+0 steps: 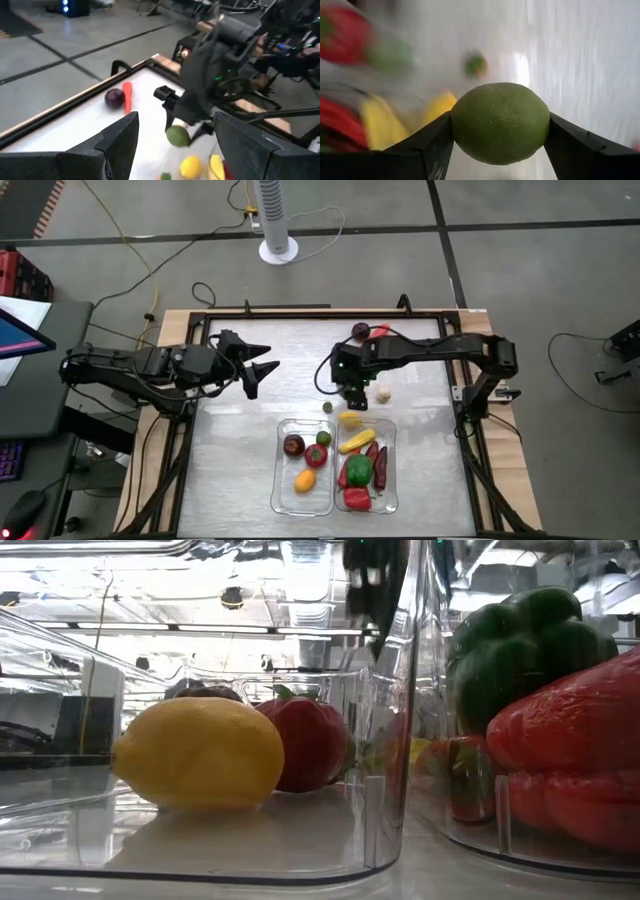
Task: Sort produce into baskets
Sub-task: Put the lime into the left transparent bin
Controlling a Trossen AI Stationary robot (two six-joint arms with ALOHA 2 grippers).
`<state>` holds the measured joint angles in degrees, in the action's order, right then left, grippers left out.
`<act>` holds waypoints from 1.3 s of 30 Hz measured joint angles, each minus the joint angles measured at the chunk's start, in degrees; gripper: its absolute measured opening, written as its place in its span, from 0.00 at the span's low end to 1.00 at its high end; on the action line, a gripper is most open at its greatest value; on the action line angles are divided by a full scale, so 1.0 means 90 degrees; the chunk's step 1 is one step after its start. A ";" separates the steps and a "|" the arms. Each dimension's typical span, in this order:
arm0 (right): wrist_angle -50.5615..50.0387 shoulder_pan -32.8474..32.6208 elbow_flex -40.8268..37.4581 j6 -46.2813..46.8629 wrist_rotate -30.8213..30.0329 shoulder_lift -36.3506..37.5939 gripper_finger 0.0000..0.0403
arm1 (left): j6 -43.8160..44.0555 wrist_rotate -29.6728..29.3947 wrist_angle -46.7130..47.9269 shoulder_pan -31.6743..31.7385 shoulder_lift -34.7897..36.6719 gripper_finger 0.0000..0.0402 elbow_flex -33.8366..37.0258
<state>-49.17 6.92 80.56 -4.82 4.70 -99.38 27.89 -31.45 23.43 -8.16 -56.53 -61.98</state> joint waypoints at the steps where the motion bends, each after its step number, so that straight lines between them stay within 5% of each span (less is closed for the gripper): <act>1: 0.0069 -0.0121 0.0154 0.0011 0.0005 0.0055 0.74 | -0.0079 0.0039 -0.0062 0.0000 0.0037 0.61 0.0002; 9: 0.1196 -0.1037 0.0776 0.0764 0.0687 0.0067 0.77 | -0.0988 0.0786 -0.0733 -0.0010 0.0137 0.61 0.0005; 19: 0.1812 -0.2030 0.0769 0.1618 0.0718 0.0057 0.77 | -0.2122 0.0972 -0.1771 -0.0299 0.0131 0.61 0.0390; 28: 0.1862 -0.2179 0.0769 0.1740 0.0663 0.0057 0.77 | -0.1702 0.0963 -0.2664 -0.0323 0.0131 0.61 0.0945; 34: 0.1853 -0.1986 0.0769 0.1661 0.0660 0.0054 0.78 | -0.1250 0.0959 -0.2541 -0.0320 0.0132 0.61 0.0959; 39: 0.1864 -0.1800 0.0769 0.1700 0.0861 -0.0064 0.88 | -0.0653 0.0802 -0.2005 -0.0227 0.0126 0.61 0.0959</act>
<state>-32.40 -9.28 87.48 10.48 12.45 -99.96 22.01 -24.23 5.38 -10.21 -55.40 -53.34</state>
